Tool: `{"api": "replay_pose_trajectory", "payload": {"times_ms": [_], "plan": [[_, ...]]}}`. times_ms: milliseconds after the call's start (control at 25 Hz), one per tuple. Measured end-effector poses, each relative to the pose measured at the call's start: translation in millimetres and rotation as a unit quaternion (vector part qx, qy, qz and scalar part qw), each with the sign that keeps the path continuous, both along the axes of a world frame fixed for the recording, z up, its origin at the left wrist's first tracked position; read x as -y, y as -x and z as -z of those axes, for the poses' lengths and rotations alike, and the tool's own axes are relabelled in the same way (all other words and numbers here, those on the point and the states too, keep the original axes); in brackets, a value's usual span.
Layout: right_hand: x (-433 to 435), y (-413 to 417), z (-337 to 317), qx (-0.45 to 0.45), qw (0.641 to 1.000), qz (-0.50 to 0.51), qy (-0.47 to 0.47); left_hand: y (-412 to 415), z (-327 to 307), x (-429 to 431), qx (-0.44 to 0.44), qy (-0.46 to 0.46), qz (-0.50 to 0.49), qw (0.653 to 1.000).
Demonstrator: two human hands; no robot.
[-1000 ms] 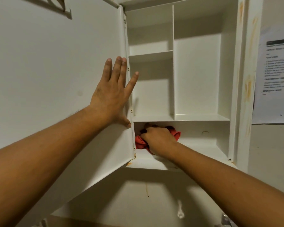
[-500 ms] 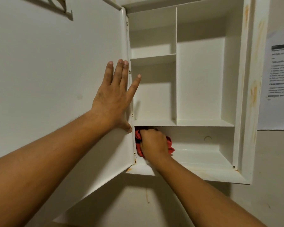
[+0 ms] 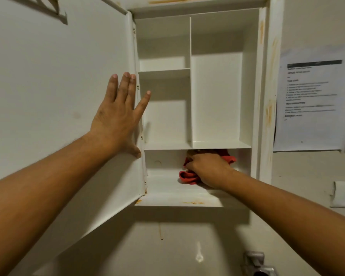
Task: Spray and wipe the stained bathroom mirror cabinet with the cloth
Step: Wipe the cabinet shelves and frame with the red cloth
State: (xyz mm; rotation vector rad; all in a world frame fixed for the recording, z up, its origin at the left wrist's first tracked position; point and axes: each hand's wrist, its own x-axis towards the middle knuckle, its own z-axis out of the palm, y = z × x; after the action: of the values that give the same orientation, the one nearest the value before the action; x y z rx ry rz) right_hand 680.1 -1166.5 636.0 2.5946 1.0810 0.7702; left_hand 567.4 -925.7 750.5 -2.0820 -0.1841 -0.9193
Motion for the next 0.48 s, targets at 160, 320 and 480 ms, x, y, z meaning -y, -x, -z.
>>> {"api": "replay_pose_trajectory", "payload": {"times_ms": [160, 320, 480], "plan": [[35, 9, 4, -0.006, 0.986, 0.140, -0.086, 0, -1, 0, -0.008, 0.007, -0.004, 1.000], [23, 13, 18, -0.012, 0.933, 0.279, -0.228, -1, -2, 1, -0.013, 0.008, 0.007, 1.000], [3, 1, 26, -0.027, 0.810, 0.311, -0.496, -1, -1, 2, -0.014, 0.008, 0.003, 1.000]]}}
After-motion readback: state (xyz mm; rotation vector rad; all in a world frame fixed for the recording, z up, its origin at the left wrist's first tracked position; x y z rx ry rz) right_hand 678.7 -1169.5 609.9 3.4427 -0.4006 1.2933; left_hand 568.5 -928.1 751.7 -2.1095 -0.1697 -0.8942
